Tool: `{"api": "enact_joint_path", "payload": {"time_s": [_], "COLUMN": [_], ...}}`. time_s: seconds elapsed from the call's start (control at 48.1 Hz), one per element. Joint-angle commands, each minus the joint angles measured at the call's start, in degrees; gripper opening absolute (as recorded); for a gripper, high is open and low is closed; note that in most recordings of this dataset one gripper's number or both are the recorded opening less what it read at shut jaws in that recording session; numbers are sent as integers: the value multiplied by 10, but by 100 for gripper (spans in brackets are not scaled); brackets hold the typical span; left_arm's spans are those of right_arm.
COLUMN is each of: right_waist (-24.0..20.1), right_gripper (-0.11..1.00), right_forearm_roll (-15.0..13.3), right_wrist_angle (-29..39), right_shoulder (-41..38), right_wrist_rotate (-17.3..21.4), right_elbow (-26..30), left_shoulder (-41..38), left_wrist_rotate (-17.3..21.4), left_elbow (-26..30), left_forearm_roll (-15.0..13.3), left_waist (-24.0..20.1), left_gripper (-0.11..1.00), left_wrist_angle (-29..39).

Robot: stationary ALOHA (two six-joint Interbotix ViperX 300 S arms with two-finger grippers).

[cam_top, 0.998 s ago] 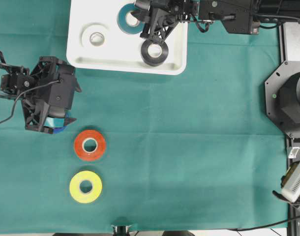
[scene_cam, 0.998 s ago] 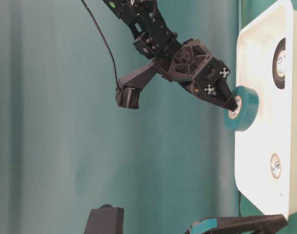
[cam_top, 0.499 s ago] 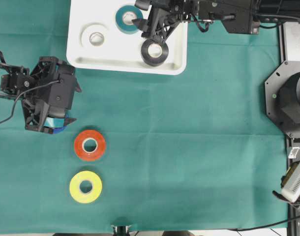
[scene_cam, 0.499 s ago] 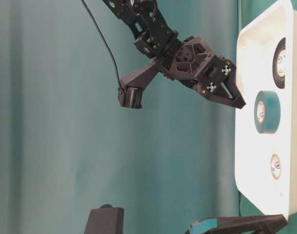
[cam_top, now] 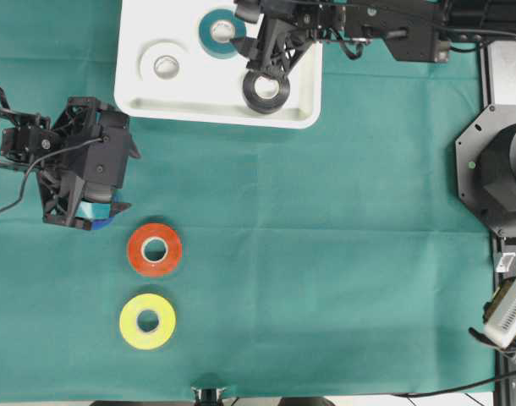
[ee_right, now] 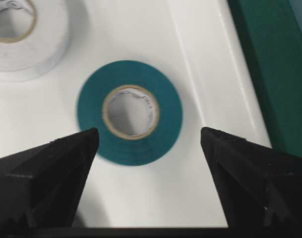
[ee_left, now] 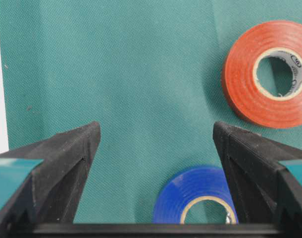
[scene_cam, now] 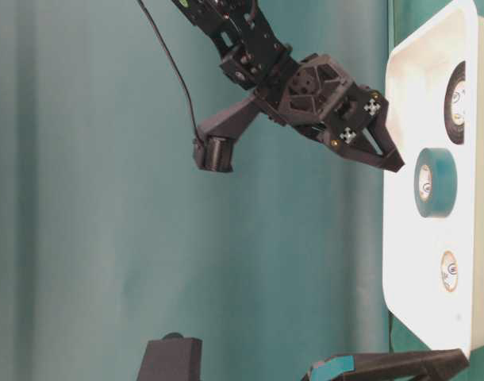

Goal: Put the tape alternately from left to right into the white case.
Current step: 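Release the teal roll in the tray and withdraw the right gripper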

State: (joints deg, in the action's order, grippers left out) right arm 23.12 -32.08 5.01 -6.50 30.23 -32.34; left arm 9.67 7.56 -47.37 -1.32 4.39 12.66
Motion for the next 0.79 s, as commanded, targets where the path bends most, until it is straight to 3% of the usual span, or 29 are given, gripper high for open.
{"api": "enact_joint_path", "payload": {"time_s": [0.0, 0.77], "right_waist": [-12, -151], "right_gripper": [85, 85], "right_forearm_roll": [0, -1], "right_wrist_angle": [-6, -44], "right_shoulder": [33, 120], "right_wrist_rotate": [0, 0], "right_elbow": [-4, -99], "left_shoulder": [7, 7], "left_wrist_rotate": [0, -1], "left_elbow": [9, 7], "left_forearm_roll": [-1, -2], "left_waist": [2, 2], "left_gripper": [96, 96], "left_wrist_angle": [-4, -4]}}
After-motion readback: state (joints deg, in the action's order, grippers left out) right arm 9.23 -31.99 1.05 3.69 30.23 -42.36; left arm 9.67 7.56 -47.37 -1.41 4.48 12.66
